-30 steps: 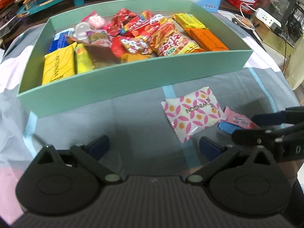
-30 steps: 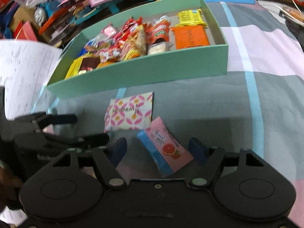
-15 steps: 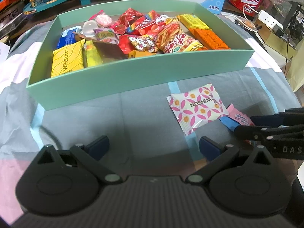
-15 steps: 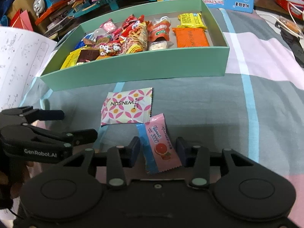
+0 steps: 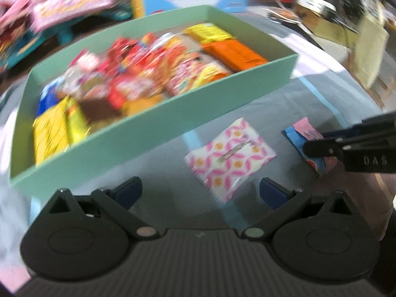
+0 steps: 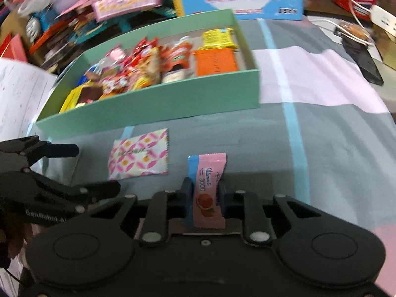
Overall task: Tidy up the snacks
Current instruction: 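Grasp the pink-blue candy stick with the right tool while the left tool grasps the pink-flowered WINSUN packet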
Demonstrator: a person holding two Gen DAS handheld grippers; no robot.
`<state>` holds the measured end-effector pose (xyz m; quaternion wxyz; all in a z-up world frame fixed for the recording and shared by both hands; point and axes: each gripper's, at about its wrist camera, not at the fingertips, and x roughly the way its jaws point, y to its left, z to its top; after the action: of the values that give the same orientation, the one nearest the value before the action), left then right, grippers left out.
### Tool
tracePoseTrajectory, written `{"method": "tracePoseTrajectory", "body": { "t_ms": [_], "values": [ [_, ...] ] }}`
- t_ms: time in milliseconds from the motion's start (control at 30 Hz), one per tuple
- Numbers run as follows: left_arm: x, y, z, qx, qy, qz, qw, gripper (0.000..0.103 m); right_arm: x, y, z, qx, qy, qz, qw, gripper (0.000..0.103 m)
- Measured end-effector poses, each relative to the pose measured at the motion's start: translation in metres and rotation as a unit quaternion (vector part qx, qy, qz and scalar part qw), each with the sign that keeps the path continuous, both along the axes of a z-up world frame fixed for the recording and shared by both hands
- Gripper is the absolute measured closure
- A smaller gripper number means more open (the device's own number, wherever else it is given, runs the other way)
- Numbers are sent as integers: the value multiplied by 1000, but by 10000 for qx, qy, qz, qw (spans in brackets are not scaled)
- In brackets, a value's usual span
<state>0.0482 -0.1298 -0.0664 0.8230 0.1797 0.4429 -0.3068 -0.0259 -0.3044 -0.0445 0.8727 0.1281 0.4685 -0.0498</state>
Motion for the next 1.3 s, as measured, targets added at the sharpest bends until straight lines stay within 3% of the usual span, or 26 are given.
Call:
{"method": "tracePoseTrajectory", "body": {
  "t_ms": [267,367,433,467,500,567,700,833,1033,1067,1133,1300],
  "values": [
    [12,-32,-8,298,-32,-824,9962,0,-4,-15,-5,331,-88,-176,9993,82],
    [17,-36,-12,303,33,-1056,9939,5,-5,-14,-5,363,-122,-191,9991,82],
    [19,-36,-11,130,178,-1168,9929,16,-4,-14,-5,364,-145,-191,9991,82],
    [18,-38,-9,102,157,-1225,9923,25,-5,-13,-5,371,-159,-209,9990,82],
    [16,-40,-7,53,115,-1328,9911,41,-5,-13,-5,381,-171,-218,9989,82],
    [13,-42,-4,-47,133,-1379,9903,53,-4,-12,-5,392,-195,-240,9988,82],
    [9,-40,-3,-288,294,-1280,9909,53,-3,-10,-6,374,-226,-250,9987,82],
    [-1,-44,-5,-114,170,-1488,9886,52,-3,-9,-6,315,-250,-192,9990,82],
    [-7,-53,-7,46,43,-1733,9849,37,-2,-9,-6,265,-263,-165,9992,82],
    [-9,-53,-8,59,-5,-1752,9845,37,-1,-9,-6,259,-266,-161,9992,82],
    [-10,-53,-6,-24,9,-1763,9843,54,-1,-10,-7,254,-281,-167,9991,82],
    [-9,-49,-3,-192,177,-1284,9914,54,2,-13,-6,296,-277,-189,9990,83]
  ]
}}
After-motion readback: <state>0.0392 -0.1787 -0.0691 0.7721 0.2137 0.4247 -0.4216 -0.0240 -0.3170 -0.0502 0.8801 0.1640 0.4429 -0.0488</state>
